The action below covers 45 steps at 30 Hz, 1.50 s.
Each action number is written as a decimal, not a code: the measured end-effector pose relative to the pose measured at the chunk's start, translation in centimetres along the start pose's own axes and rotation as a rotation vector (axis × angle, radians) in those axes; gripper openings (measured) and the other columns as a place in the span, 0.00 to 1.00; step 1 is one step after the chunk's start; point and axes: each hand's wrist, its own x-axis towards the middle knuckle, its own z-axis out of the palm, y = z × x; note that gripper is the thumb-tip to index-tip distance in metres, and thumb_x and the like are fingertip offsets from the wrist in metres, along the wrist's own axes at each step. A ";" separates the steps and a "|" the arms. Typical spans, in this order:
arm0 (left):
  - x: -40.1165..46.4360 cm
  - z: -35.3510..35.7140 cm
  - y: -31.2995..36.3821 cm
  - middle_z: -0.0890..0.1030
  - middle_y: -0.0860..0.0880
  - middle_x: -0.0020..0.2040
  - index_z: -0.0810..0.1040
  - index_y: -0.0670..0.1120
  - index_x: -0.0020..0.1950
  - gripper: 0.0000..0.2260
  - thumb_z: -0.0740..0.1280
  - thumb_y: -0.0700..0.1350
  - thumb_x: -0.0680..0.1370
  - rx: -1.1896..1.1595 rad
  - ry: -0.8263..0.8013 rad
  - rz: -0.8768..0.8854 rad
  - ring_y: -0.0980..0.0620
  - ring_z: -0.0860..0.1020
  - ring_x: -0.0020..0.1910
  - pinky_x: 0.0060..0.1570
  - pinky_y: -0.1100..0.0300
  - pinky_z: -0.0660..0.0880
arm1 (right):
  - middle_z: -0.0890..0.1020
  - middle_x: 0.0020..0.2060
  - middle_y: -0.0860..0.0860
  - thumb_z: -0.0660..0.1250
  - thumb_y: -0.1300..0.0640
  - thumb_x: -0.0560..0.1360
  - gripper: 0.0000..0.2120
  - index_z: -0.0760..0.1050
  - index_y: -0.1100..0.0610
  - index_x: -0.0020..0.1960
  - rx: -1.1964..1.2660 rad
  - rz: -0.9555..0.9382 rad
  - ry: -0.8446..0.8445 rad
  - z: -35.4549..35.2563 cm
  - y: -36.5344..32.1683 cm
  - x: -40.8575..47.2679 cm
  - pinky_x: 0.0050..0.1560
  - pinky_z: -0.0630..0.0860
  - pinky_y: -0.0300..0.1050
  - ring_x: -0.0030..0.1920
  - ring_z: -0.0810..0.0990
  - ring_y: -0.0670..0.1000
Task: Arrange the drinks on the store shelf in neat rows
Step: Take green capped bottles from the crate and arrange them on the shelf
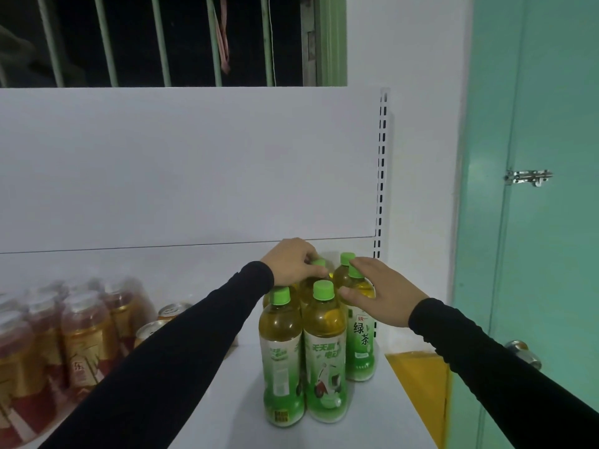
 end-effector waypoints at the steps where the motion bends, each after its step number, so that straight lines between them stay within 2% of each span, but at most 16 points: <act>1: 0.0 0.1 0.0 0.83 0.45 0.51 0.83 0.42 0.53 0.19 0.72 0.58 0.76 0.017 -0.019 0.001 0.47 0.80 0.52 0.53 0.51 0.77 | 0.57 0.79 0.50 0.59 0.38 0.78 0.37 0.54 0.55 0.80 -0.001 -0.003 0.001 0.1 0.1 0.0 0.71 0.51 0.36 0.77 0.56 0.48; 7: 0.1 0.1 0.2 0.83 0.44 0.49 0.84 0.42 0.55 0.16 0.71 0.55 0.77 0.056 -0.078 0.004 0.46 0.79 0.49 0.47 0.57 0.74 | 0.57 0.79 0.50 0.59 0.37 0.78 0.37 0.53 0.55 0.80 0.005 -0.015 0.015 0.3 0.4 0.2 0.72 0.51 0.36 0.78 0.55 0.48; 10: 0.2 -0.1 0.2 0.84 0.45 0.50 0.84 0.43 0.55 0.17 0.72 0.55 0.76 0.054 -0.091 -0.016 0.46 0.80 0.49 0.48 0.56 0.75 | 0.56 0.79 0.50 0.59 0.38 0.79 0.37 0.53 0.55 0.80 0.005 -0.018 0.023 0.4 0.4 0.2 0.73 0.51 0.38 0.78 0.54 0.48; 15: 0.6 -1.1 1.6 0.81 0.51 0.55 0.81 0.46 0.62 0.20 0.72 0.57 0.76 0.008 -0.041 -0.001 0.51 0.78 0.55 0.55 0.59 0.74 | 0.61 0.77 0.50 0.60 0.41 0.79 0.33 0.57 0.54 0.79 0.033 -0.036 0.111 0.3 0.7 -0.2 0.68 0.51 0.32 0.76 0.58 0.47; 18: 1.3 -1.1 3.6 0.81 0.51 0.54 0.79 0.46 0.64 0.19 0.71 0.55 0.77 0.005 -0.009 0.037 0.52 0.78 0.56 0.53 0.62 0.72 | 0.64 0.76 0.50 0.60 0.40 0.79 0.32 0.59 0.53 0.78 0.036 -0.017 0.199 0.2 1.4 -0.9 0.67 0.53 0.33 0.75 0.61 0.48; 20: 1.8 -0.4 4.9 0.81 0.49 0.58 0.77 0.46 0.67 0.21 0.70 0.55 0.78 0.030 -0.023 0.054 0.51 0.78 0.56 0.53 0.61 0.71 | 0.66 0.74 0.49 0.60 0.39 0.79 0.31 0.61 0.53 0.77 0.052 0.007 0.253 0.3 1.8 -1.4 0.66 0.56 0.33 0.73 0.65 0.48; 24: 2.7 1.5 6.6 0.78 0.48 0.64 0.73 0.48 0.71 0.25 0.69 0.57 0.77 0.128 -0.136 0.053 0.50 0.75 0.56 0.53 0.59 0.70 | 0.72 0.69 0.49 0.60 0.40 0.78 0.29 0.66 0.54 0.74 0.080 0.032 0.320 0.5 2.9 -2.9 0.64 0.64 0.36 0.67 0.71 0.47; 26: 2.9 2.0 7.2 0.77 0.48 0.64 0.75 0.48 0.69 0.22 0.70 0.56 0.78 0.207 -0.180 0.062 0.49 0.74 0.57 0.52 0.59 0.69 | 0.74 0.67 0.50 0.61 0.42 0.79 0.28 0.68 0.55 0.73 0.095 0.039 0.339 0.8 3.3 -3.7 0.64 0.67 0.37 0.65 0.73 0.48; 29: 2.9 2.1 7.7 0.78 0.48 0.62 0.79 0.48 0.64 0.18 0.70 0.54 0.78 0.229 -0.144 0.074 0.50 0.73 0.54 0.50 0.60 0.68 | 0.76 0.65 0.50 0.63 0.44 0.79 0.25 0.70 0.56 0.72 0.105 0.043 0.360 1.3 4.1 -4.8 0.62 0.68 0.36 0.63 0.74 0.47; 34: 1.7 2.0 8.6 0.78 0.49 0.59 0.80 0.47 0.64 0.18 0.72 0.53 0.77 0.164 -0.071 0.090 0.51 0.74 0.52 0.47 0.60 0.69 | 0.77 0.64 0.50 0.64 0.44 0.79 0.25 0.70 0.56 0.71 0.116 0.078 0.354 2.4 4.9 -6.2 0.62 0.73 0.41 0.61 0.75 0.47; 38: 0.6 1.2 9.4 0.78 0.48 0.62 0.78 0.46 0.66 0.19 0.71 0.52 0.78 0.068 0.024 0.110 0.48 0.76 0.59 0.52 0.61 0.69 | 0.76 0.65 0.50 0.66 0.38 0.74 0.34 0.67 0.56 0.73 0.196 0.115 0.288 3.3 4.7 -7.2 0.62 0.74 0.43 0.61 0.75 0.47; 41: -0.3 0.2 10.1 0.79 0.49 0.60 0.79 0.47 0.65 0.17 0.71 0.52 0.78 -0.010 0.101 0.131 0.50 0.77 0.59 0.53 0.61 0.69 | 0.75 0.65 0.47 0.66 0.30 0.66 0.43 0.65 0.53 0.74 0.307 0.165 0.207 3.7 4.5 -8.0 0.64 0.74 0.45 0.62 0.74 0.47; 42: -0.6 0.0 10.4 0.79 0.50 0.59 0.79 0.47 0.64 0.17 0.71 0.51 0.78 -0.058 0.123 0.131 0.51 0.77 0.57 0.53 0.61 0.70 | 0.76 0.63 0.45 0.68 0.30 0.65 0.41 0.67 0.50 0.72 0.345 0.170 0.193 4.0 4.5 -8.2 0.64 0.74 0.46 0.62 0.75 0.46; 45: -1.4 -0.4 10.9 0.80 0.52 0.58 0.80 0.49 0.62 0.15 0.72 0.52 0.77 -0.208 0.215 0.139 0.54 0.78 0.54 0.54 0.61 0.73 | 0.81 0.55 0.39 0.76 0.40 0.67 0.26 0.70 0.41 0.61 0.524 0.166 0.178 4.4 4.5 -9.0 0.62 0.76 0.46 0.58 0.79 0.43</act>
